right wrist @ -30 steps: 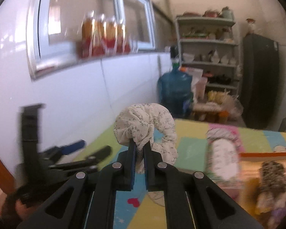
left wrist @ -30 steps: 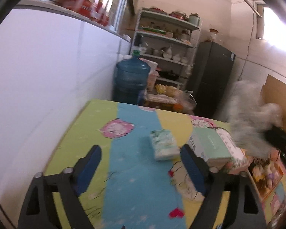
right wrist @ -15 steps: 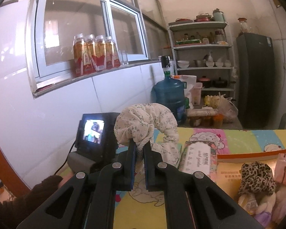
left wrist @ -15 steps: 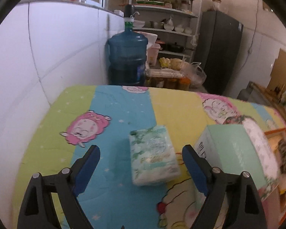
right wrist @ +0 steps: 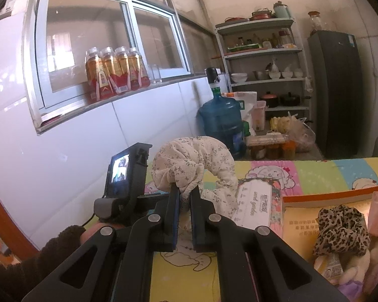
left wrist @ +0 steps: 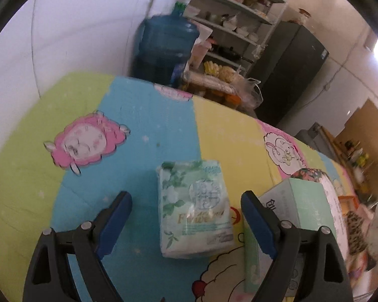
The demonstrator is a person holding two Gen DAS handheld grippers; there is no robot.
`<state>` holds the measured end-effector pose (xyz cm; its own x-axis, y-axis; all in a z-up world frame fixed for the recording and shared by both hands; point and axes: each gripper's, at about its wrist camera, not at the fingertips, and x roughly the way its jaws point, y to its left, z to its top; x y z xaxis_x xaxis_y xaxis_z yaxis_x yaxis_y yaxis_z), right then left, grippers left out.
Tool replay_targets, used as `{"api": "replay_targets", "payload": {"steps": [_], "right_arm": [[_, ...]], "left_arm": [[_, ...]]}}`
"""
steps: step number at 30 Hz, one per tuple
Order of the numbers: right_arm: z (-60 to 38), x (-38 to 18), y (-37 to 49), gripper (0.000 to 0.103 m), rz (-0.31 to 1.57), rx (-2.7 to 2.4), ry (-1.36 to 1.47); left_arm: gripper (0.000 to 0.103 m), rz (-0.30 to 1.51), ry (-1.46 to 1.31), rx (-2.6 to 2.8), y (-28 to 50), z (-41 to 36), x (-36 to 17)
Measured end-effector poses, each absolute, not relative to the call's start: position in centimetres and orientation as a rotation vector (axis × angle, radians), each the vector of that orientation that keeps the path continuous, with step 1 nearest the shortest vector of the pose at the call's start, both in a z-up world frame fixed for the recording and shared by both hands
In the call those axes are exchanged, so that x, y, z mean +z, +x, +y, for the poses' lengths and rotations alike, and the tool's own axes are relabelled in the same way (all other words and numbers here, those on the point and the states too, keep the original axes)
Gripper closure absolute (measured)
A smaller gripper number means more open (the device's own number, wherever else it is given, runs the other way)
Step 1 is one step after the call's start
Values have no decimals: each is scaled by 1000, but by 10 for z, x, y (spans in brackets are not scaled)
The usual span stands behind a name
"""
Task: Organize soft objects
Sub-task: 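Close the left gripper on the green-and-white wipes pack and lift it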
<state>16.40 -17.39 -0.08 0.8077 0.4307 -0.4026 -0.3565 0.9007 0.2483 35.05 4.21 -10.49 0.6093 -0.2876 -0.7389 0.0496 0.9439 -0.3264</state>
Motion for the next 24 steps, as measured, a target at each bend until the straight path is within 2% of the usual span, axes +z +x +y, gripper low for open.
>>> {"api": "replay_targets", "payload": {"steps": [4, 9, 13, 17, 24], "right_arm": [[-173, 0, 166, 95, 470, 424, 166], [-170, 0, 169, 95, 478, 424, 167], [-168, 1, 170, 95, 473, 424, 161], [-166, -2, 171, 94, 477, 427, 161], [-162, -5, 172, 94, 483, 433, 159]], "left_arm": [[14, 896, -284, -206, 353, 42, -106], [26, 894, -294, -208, 350, 48, -106], [30, 902, -303, -244, 352, 55, -107], [29, 905, -506, -360, 355, 75, -109], [29, 915, -281, -278, 355, 60, -105]]}}
